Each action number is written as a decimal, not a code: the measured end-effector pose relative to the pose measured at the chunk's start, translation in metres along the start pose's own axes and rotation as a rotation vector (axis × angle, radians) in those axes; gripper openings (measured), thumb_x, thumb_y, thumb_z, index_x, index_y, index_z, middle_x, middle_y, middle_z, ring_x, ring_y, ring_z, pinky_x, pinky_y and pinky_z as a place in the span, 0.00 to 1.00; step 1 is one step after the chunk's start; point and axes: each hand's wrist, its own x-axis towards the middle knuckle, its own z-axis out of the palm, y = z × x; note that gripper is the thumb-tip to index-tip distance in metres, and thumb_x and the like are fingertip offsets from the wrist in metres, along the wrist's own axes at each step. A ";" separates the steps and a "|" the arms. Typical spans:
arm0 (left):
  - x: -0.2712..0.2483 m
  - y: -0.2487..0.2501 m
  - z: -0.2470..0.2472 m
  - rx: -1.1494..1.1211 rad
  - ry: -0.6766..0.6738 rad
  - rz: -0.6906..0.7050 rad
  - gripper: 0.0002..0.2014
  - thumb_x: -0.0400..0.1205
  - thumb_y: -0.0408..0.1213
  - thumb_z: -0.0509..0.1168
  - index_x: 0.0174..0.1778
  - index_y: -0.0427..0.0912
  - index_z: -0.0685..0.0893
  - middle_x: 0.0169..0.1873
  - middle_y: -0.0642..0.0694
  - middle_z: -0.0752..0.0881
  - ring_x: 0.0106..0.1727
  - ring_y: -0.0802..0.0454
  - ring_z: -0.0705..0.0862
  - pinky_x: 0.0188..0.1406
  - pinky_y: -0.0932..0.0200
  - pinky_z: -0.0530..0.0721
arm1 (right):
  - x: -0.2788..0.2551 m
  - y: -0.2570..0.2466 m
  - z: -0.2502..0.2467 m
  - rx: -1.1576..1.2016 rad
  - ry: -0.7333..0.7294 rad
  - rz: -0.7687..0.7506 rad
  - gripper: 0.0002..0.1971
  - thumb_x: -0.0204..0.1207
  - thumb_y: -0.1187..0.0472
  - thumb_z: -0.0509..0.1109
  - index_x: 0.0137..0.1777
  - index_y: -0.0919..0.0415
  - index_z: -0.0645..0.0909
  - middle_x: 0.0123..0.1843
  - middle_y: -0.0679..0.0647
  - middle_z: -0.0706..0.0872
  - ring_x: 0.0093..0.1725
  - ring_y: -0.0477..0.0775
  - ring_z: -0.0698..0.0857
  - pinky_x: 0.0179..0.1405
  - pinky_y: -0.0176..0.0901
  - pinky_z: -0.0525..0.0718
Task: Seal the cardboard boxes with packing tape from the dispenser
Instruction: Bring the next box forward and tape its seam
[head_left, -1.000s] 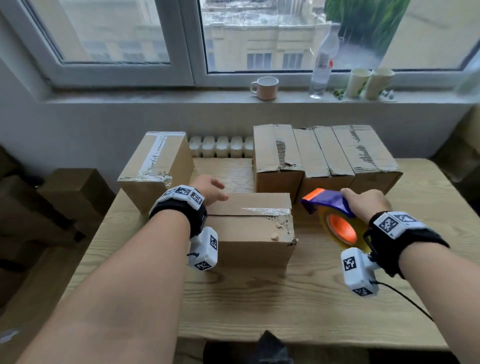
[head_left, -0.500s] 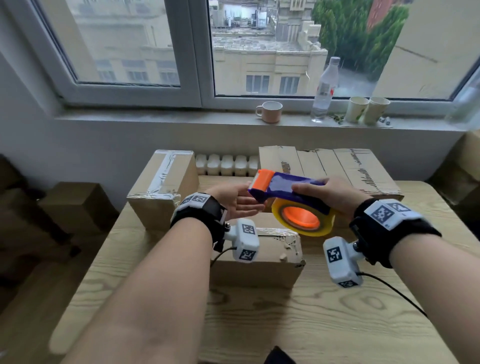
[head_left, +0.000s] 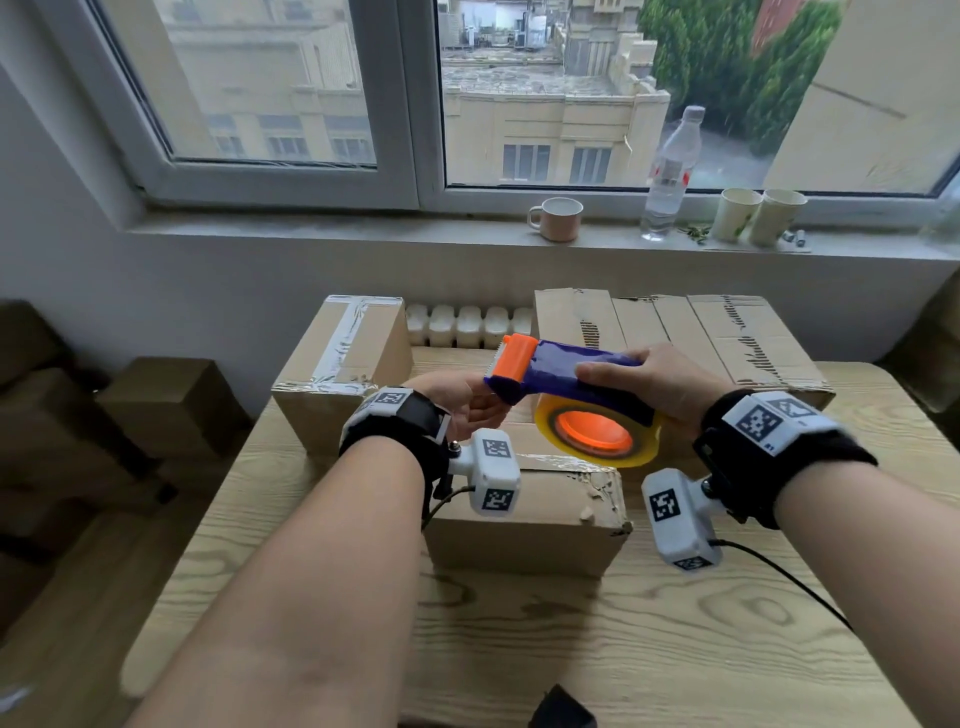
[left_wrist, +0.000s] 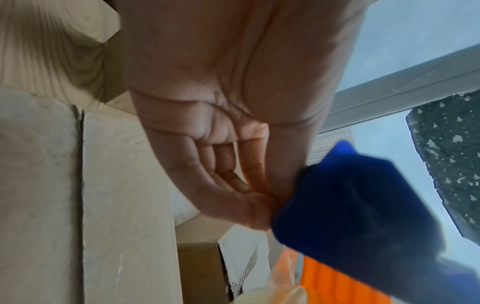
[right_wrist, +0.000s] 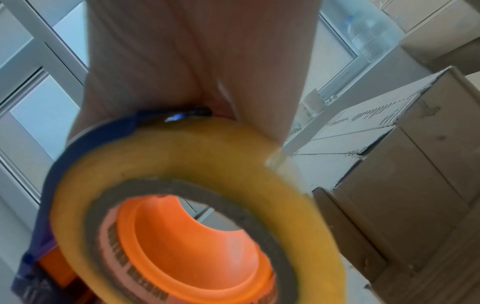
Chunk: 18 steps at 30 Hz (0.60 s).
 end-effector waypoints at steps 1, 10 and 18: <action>0.000 0.000 -0.001 -0.011 0.005 -0.004 0.07 0.82 0.29 0.64 0.38 0.32 0.81 0.21 0.43 0.85 0.20 0.55 0.85 0.21 0.67 0.83 | 0.000 0.000 0.000 0.002 -0.002 -0.004 0.38 0.48 0.38 0.86 0.54 0.63 0.86 0.43 0.61 0.92 0.42 0.60 0.90 0.50 0.53 0.87; 0.003 -0.006 -0.019 -0.016 0.068 -0.002 0.06 0.82 0.23 0.63 0.39 0.31 0.79 0.21 0.41 0.84 0.19 0.55 0.83 0.21 0.68 0.83 | -0.005 -0.001 0.014 0.116 -0.128 0.024 0.30 0.57 0.47 0.79 0.55 0.66 0.83 0.38 0.59 0.91 0.32 0.53 0.89 0.30 0.39 0.86; -0.011 0.014 -0.019 0.257 -0.001 0.163 0.08 0.80 0.21 0.63 0.39 0.34 0.85 0.27 0.43 0.89 0.27 0.55 0.88 0.30 0.63 0.88 | -0.002 -0.005 0.009 0.032 -0.267 0.030 0.44 0.42 0.36 0.85 0.54 0.65 0.83 0.44 0.62 0.91 0.39 0.57 0.89 0.41 0.45 0.86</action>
